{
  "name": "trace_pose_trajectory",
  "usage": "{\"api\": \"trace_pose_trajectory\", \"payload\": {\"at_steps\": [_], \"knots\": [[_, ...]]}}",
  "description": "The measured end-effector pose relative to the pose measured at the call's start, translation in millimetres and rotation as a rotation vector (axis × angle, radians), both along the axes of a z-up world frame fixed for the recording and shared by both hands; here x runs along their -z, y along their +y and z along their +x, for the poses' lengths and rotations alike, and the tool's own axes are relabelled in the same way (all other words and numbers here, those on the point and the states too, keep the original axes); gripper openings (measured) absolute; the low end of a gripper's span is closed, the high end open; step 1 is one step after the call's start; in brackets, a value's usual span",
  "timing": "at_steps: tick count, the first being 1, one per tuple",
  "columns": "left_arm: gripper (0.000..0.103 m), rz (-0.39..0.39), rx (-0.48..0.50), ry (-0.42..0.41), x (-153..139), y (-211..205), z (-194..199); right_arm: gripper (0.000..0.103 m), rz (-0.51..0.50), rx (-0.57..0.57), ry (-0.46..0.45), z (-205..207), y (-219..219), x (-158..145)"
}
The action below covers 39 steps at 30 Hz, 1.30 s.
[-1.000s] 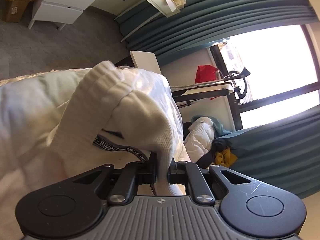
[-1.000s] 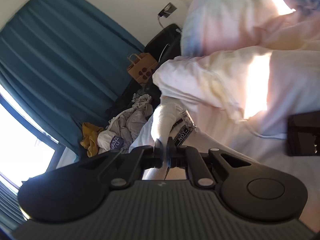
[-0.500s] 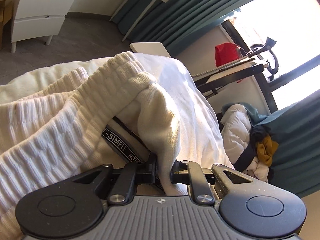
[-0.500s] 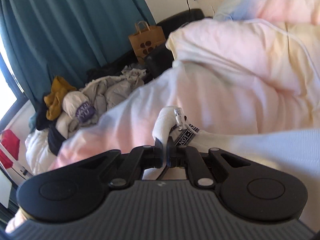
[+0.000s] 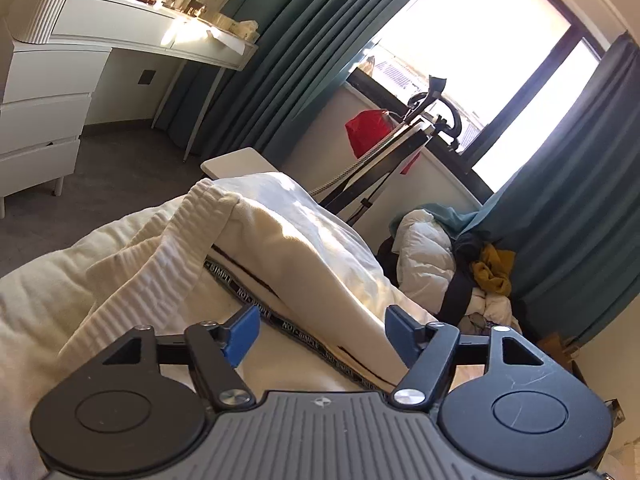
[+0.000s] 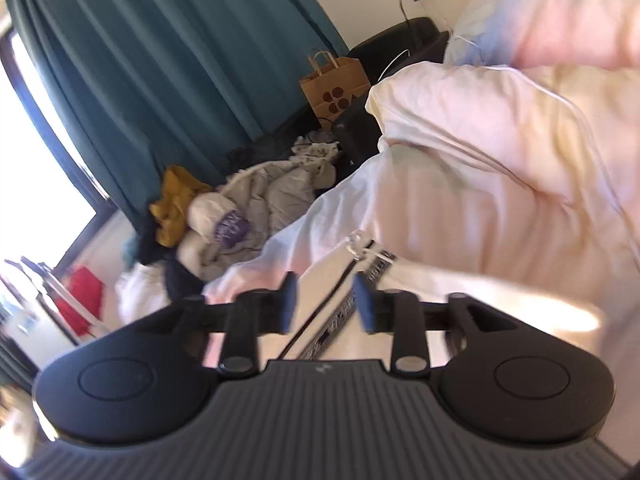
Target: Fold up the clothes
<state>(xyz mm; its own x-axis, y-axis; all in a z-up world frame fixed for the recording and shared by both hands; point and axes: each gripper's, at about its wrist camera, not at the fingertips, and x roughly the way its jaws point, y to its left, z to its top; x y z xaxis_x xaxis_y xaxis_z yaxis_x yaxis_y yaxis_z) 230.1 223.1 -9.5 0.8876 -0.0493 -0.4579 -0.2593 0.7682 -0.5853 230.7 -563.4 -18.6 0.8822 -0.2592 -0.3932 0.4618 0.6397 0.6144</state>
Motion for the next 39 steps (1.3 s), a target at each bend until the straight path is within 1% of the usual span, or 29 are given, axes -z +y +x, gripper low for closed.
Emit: {"api": "trace_pose_trajectory", "payload": {"at_steps": [1,2,3,7,9,11,12,15,17,19,22,23,24,25,27,28,30,31,32,33,34,35,36,37,39], "knots": [[0.078,-0.011,-0.002,-0.002,1.3,-3.2,-12.0,0.050,0.023,0.003,-0.018,-15.1,0.9,-0.8],[0.079,-0.034,-0.004,0.007,4.9,-3.2,-24.5,0.053,0.054,0.006,-0.026,-28.9,1.3,1.0],[0.079,-0.055,-0.003,0.024,8.5,0.4,-36.8,0.054,0.092,0.011,-0.024,-41.6,1.1,5.2],[0.080,-0.091,-0.017,0.119,22.1,13.2,-58.6,0.055,0.268,0.038,-0.027,-85.9,0.6,27.1],[0.081,-0.153,-0.005,0.149,35.1,24.4,-64.9,0.065,0.374,0.046,-0.022,-100.1,-0.8,37.7],[0.083,-0.222,-0.016,0.174,48.7,35.5,-68.0,0.068,0.471,0.040,-0.032,-109.8,-2.6,44.8],[0.084,-0.259,-0.024,0.188,55.9,41.0,-67.9,0.068,0.499,0.035,-0.040,-114.2,-2.2,47.9],[0.084,-0.373,-0.024,0.214,75.6,52.0,-64.1,0.068,0.546,0.035,-0.012,-117.9,-0.1,60.2],[0.083,-0.444,-0.013,0.215,88.5,54.3,-59.4,0.068,0.576,0.025,0.016,-113.1,-0.4,72.5],[0.083,-0.471,-0.004,0.196,95.0,54.5,-53.5,0.068,0.599,-0.004,0.032,-103.8,-1.7,86.4],[0.079,-0.470,-0.011,0.176,101.2,53.7,-41.6,0.068,0.596,-0.012,0.042,-91.7,-1.7,99.1],[0.073,-0.469,-0.013,0.169,103.3,53.8,-37.2,0.068,0.590,-0.012,0.025,-88.2,-2.4,101.4],[0.069,-0.460,-0.018,0.165,105.8,53.7,-31.6,0.067,0.577,-0.015,0.001,-84.2,-3.6,102.6],[0.069,-0.450,-0.023,0.162,108.2,53.6,-26.1,0.067,0.562,-0.018,-0.013,-80.0,-5.0,103.4],[0.061,-0.436,-0.043,0.156,114.0,54.7,-16.8,0.067,0.531,-0.018,-0.023,-71.7,-8.4,105.5],[0.059,-0.433,-0.056,0.153,117.3,55.6,-12.5,0.067,0.516,-0.015,-0.029,-68.4,-10.4,106.9],[0.048,-0.449,-0.079,0.144,124.5,60.3,-6.1,0.061,0.479,-0.006,-0.039,-64.7,-13.1,109.4],[0.045,-0.447,-0.083,0.147,127.8,62.5,-2.6,0.059,0.459,-0.001,-0.039,-64.3,-14.0,110.6],[0.036,-0.445,-0.086,0.150,130.8,64.6,0.6,0.050,0.441,0.002,-0.037,-62.8,-15.4,111.9],[0.030,-0.443,-0.090,0.151,132.0,66.2,2.0,0.040,0.423,0.006,-0.035,-61.4,-16.7,113.1],[0.028,-0.440,-0.094,0.152,133.1,67.8,3.5,0.037,0.405,0.009,-0.033,-60.0,-18.1,114.4],[0.024,-0.439,-0.098,0.152,133.9,69.4,4.6,0.032,0.386,0.011,-0.033,-58.9,-18.7,114.8],[0.020,-0.449,-0.105,0.142,133.1,71.2,3.3,0.028,0.367,0.011,-0.036,-58.2,-18.6,114.4],[0.018,-0.457,-0.112,0.131,132.0,73.0,2.0,0.026,0.352,0.014,-0.038,-57.8,-17.8,113.2],[0.013,-0.451,-0.123,0.100,124.9,74.5,-2.8,0.020,0.338,0.025,-0.044,-58.4,-15.4,108.7]]}}
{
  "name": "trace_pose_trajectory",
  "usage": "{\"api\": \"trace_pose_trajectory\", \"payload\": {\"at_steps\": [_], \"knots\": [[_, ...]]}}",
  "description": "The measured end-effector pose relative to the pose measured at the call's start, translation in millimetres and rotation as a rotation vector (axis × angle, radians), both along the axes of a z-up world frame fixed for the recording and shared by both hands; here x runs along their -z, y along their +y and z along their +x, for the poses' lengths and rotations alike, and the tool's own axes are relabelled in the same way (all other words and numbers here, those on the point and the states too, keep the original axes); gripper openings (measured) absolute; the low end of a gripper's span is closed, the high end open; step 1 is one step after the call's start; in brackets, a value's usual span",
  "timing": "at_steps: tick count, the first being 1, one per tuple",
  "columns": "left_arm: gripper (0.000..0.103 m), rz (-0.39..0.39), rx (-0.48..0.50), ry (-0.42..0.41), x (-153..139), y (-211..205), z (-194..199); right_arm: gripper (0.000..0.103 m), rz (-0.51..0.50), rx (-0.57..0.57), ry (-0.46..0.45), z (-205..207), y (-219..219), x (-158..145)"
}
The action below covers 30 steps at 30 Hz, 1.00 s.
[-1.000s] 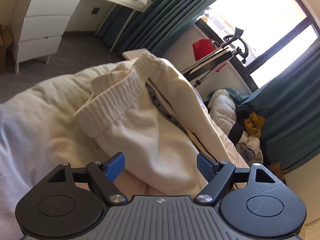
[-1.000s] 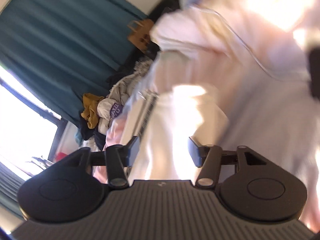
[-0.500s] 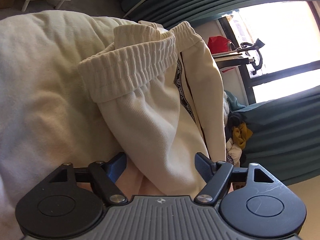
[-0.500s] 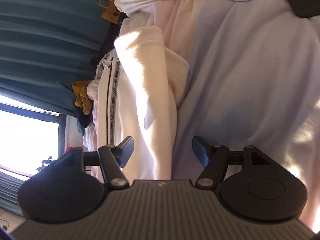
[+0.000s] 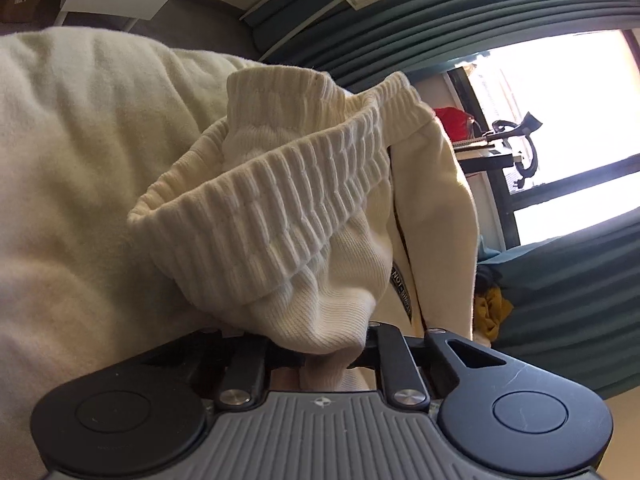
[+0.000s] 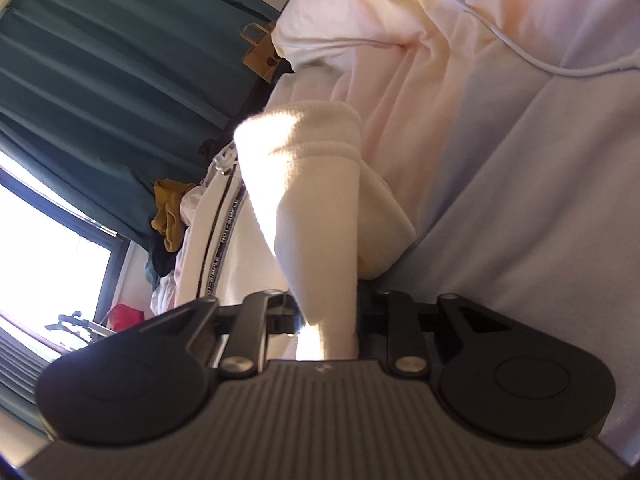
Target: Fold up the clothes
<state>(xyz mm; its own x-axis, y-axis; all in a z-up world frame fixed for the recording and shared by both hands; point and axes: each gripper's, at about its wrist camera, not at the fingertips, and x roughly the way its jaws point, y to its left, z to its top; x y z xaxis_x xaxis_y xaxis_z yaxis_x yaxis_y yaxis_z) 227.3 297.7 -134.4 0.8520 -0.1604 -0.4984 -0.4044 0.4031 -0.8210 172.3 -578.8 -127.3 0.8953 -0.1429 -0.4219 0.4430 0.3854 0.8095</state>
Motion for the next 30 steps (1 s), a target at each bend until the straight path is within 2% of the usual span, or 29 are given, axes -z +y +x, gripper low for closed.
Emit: {"api": "trace_pose_trajectory", "payload": {"at_steps": [2,5,7,14,17,20,22,25,27,30], "knots": [[0.011,0.016,-0.014,-0.027,-8.9,0.8,-5.3,0.018,-0.004,0.017,-0.012,-3.8,1.5,-6.9],[0.010,0.100,-0.015,-0.053,-28.9,-3.5,-14.1,0.016,-0.010,0.030,-0.050,-13.0,1.5,-22.7],[0.010,0.115,-0.019,-0.069,-38.2,-5.2,-22.4,0.016,-0.018,0.021,-0.070,-22.2,2.5,-33.5],[0.010,0.086,-0.052,-0.132,-70.4,-5.2,-71.1,0.015,0.043,0.024,-0.093,-64.1,4.4,-55.9],[0.010,0.043,-0.064,-0.145,-80.6,6.3,-90.2,0.015,0.061,0.032,-0.106,-81.9,8.2,-65.0],[0.010,0.006,-0.072,-0.116,-78.9,22.6,-109.4,0.015,0.053,0.044,-0.122,-101.1,16.0,-73.6],[0.010,-0.017,-0.058,-0.083,-74.0,40.3,-120.5,0.015,0.085,0.061,-0.130,-114.7,19.3,-76.6],[0.010,0.024,-0.034,-0.009,-63.7,48.8,-128.0,0.014,0.124,0.084,-0.106,-128.2,19.2,-73.3],[0.011,0.075,-0.017,0.058,-56.7,47.7,-130.7,0.014,0.169,0.101,-0.043,-133.5,17.0,-61.2],[0.012,0.083,-0.006,0.089,-53.1,48.9,-131.8,0.014,0.278,0.131,0.057,-139.4,12.1,-34.1]]}}
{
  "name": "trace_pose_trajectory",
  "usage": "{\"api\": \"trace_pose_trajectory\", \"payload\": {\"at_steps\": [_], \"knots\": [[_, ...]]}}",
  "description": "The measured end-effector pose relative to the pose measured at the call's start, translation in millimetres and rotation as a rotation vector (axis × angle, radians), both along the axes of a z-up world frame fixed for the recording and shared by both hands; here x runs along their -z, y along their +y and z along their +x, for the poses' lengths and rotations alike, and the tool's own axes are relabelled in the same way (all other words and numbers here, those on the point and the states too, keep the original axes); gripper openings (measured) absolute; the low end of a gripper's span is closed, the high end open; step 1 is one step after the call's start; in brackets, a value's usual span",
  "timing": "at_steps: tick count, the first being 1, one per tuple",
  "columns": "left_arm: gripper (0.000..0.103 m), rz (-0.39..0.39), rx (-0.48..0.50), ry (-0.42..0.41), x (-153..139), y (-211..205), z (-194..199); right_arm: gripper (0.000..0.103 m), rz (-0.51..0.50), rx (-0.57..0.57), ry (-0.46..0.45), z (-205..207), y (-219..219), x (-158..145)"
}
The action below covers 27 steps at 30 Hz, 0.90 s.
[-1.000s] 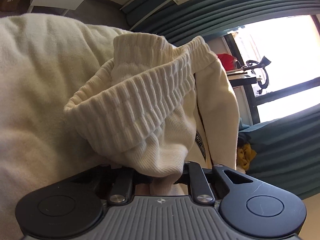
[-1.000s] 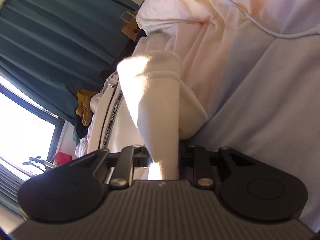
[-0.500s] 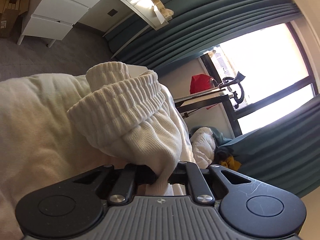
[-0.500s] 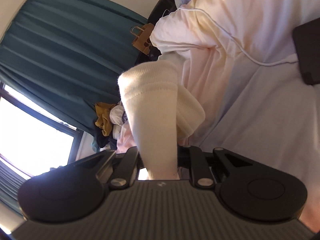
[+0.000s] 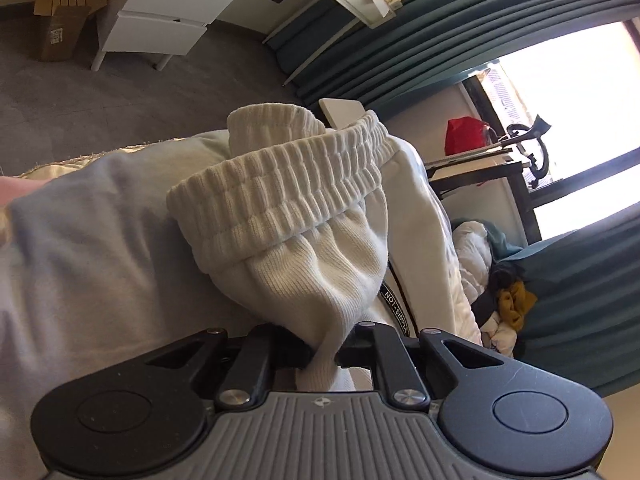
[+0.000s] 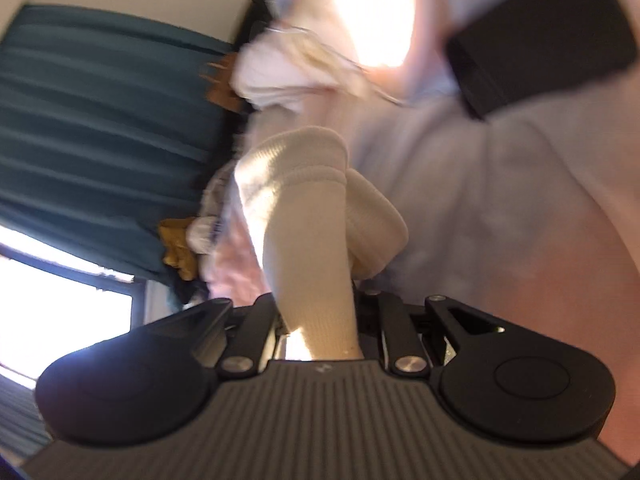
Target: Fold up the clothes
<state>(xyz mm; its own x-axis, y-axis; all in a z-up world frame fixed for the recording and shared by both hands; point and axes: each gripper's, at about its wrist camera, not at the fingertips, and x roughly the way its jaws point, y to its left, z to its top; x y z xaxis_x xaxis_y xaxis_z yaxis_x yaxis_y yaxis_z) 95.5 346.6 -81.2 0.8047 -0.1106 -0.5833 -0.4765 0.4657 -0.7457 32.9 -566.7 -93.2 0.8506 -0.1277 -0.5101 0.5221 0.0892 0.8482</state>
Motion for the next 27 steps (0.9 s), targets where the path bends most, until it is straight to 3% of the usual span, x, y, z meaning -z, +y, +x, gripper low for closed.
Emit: {"api": "trace_pose_trajectory", "payload": {"at_steps": [4,8,9,13,18,27], "knots": [[0.022,0.047,0.022,0.010,-13.0,-6.7,-2.0,0.014,0.078,-0.003,0.049,-2.4,-7.0,20.4],[0.061,0.086,0.061,0.014,-31.5,-19.5,-6.4,0.014,0.072,-0.021,0.048,-1.4,-7.1,22.1],[0.064,0.095,0.073,0.014,-36.3,-22.9,-8.0,0.014,0.074,-0.025,0.047,-1.8,-7.4,23.4],[0.072,0.163,0.164,-0.010,-63.5,-51.3,-32.1,0.014,0.042,-0.064,0.059,1.4,-10.0,22.5],[0.073,0.364,0.287,-0.053,-94.0,-124.4,-44.5,0.015,0.013,-0.088,0.069,4.5,-11.6,18.9],[0.072,0.552,0.557,-0.080,-80.1,-266.3,6.8,0.015,0.010,-0.105,0.064,4.5,-13.7,21.8]]}}
